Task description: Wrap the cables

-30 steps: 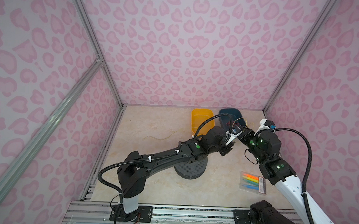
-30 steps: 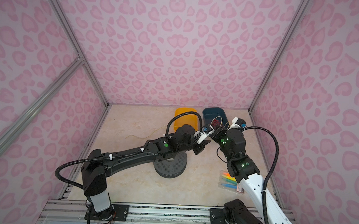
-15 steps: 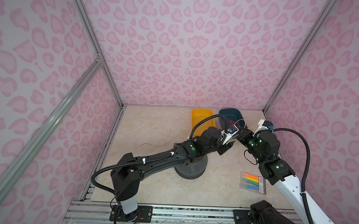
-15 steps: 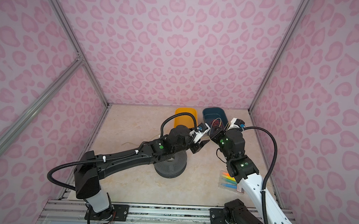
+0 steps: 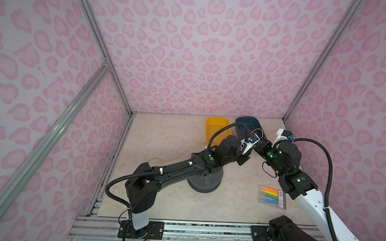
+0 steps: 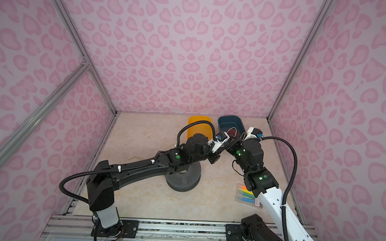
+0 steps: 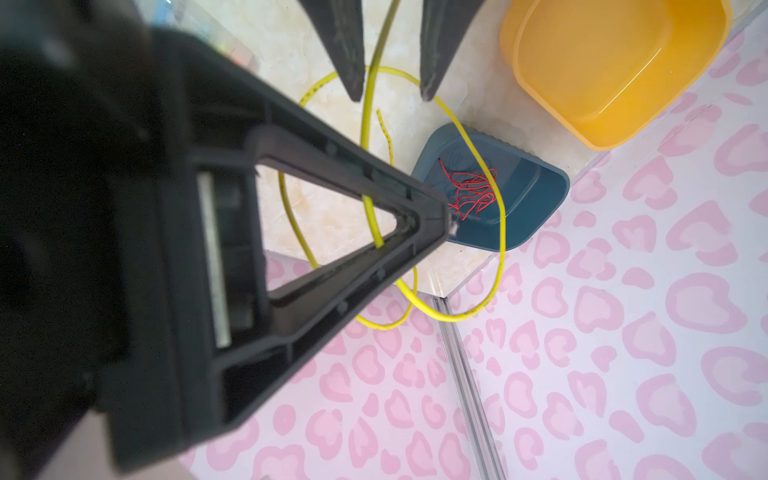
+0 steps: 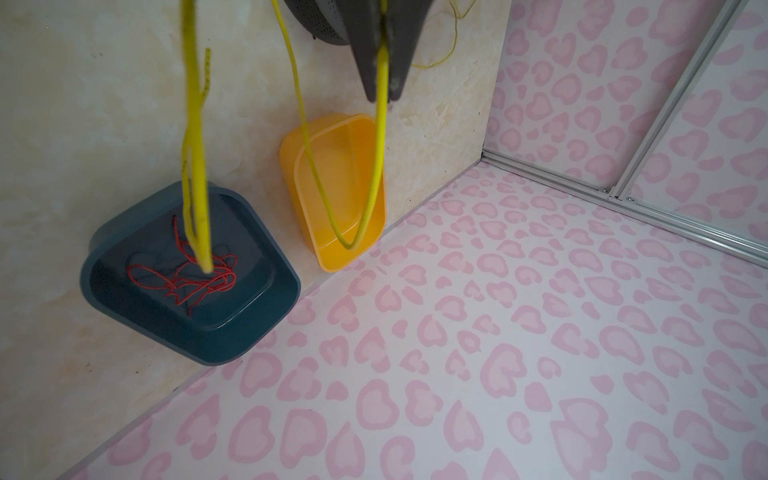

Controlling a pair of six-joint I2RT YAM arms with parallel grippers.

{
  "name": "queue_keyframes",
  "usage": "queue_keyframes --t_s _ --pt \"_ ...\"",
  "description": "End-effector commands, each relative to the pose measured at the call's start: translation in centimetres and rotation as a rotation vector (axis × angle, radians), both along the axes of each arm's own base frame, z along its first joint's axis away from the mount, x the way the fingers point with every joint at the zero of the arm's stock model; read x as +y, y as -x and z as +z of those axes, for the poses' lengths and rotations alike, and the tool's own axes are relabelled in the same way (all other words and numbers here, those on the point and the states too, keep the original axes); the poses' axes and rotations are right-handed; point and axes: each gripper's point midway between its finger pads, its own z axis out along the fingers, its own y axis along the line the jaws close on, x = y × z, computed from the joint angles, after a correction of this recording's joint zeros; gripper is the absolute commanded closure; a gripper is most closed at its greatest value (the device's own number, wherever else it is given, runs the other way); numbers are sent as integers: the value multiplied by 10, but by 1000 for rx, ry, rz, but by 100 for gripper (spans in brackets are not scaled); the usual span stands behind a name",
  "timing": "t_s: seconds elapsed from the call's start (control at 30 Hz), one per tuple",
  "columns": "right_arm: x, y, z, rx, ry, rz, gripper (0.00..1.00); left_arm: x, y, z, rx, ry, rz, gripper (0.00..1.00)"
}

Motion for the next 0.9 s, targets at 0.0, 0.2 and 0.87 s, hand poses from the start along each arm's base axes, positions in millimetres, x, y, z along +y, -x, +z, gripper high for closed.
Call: queue_keyframes --t_s 0.0,0.2,0.87 --pt "4 0 1 -7 -17 14 100 -3 -5 12 -41 25 4 81" --pt "7 0 1 -3 -19 28 100 -2 -6 11 -55 14 15 96" --pt "-45 35 58 -94 85 -75 50 35 -18 22 -56 36 47 96"
